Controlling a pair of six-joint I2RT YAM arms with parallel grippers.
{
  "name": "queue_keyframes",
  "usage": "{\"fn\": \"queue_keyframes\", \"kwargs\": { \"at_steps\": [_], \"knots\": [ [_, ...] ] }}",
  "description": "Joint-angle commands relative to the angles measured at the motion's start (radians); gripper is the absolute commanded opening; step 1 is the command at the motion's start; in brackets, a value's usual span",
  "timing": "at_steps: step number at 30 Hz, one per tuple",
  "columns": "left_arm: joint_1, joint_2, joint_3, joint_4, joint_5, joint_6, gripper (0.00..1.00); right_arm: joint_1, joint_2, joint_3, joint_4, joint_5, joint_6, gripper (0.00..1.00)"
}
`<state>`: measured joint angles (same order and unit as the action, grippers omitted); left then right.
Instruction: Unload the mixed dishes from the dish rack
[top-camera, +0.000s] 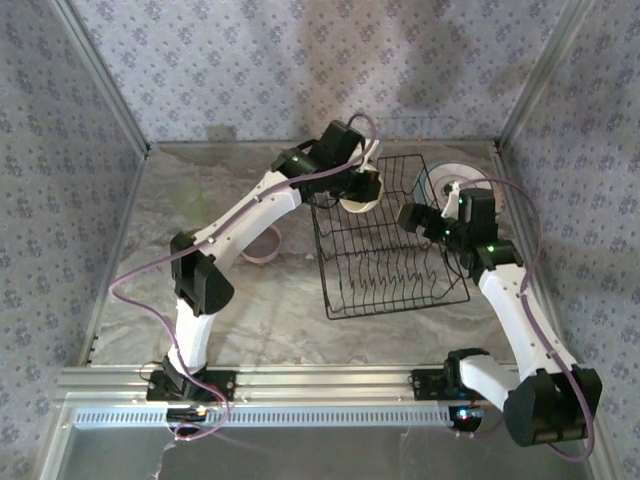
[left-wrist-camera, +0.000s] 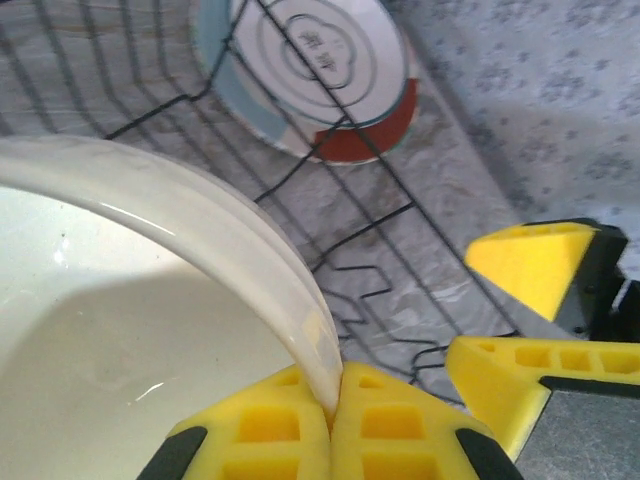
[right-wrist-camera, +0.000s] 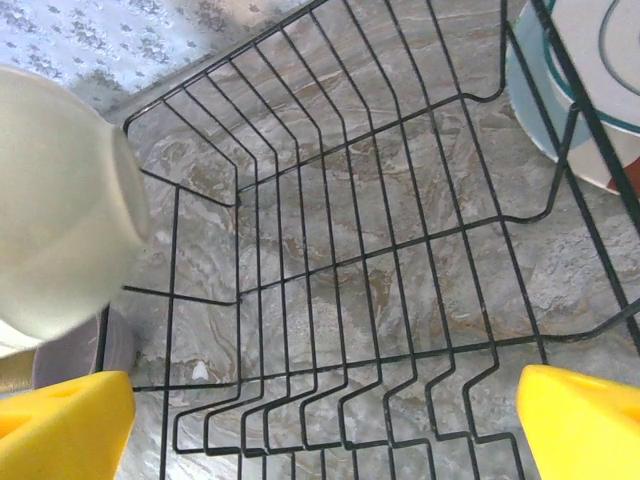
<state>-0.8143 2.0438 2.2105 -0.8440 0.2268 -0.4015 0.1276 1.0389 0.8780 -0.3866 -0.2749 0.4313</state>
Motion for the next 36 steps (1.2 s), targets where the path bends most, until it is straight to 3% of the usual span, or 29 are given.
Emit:
{"fn": "queue_keyframes", "kwargs": {
  "at_steps": [1, 8, 13, 28, 36],
  "knots": [
    [-0.009, -0.034, 0.03, -0.182, -0.179, 0.065, 0.0, 0.038, -0.028, -0.024, 0.028, 0.011, -0.038, 1.0],
    [-0.009, -0.201, -0.146, -0.23, -0.369, 0.087, 0.0, 0.113, -0.043, -0.042, 0.045, 0.02, -0.068, 1.0],
    [0.022, -0.273, -0.233, -0.269, -0.413, 0.081, 0.0, 0.134, -0.036, -0.052, 0.057, 0.015, -0.072, 1.0],
    [0.215, -0.309, -0.442, -0.279, -0.333, 0.102, 0.0, 0.251, -0.051, -0.042, 0.059, 0.02, -0.127, 1.0],
    [0.257, -0.239, -0.484, -0.263, -0.299, 0.119, 0.0, 0.273, -0.048, -0.044, 0.051, 0.007, -0.134, 1.0]
  ]
}}
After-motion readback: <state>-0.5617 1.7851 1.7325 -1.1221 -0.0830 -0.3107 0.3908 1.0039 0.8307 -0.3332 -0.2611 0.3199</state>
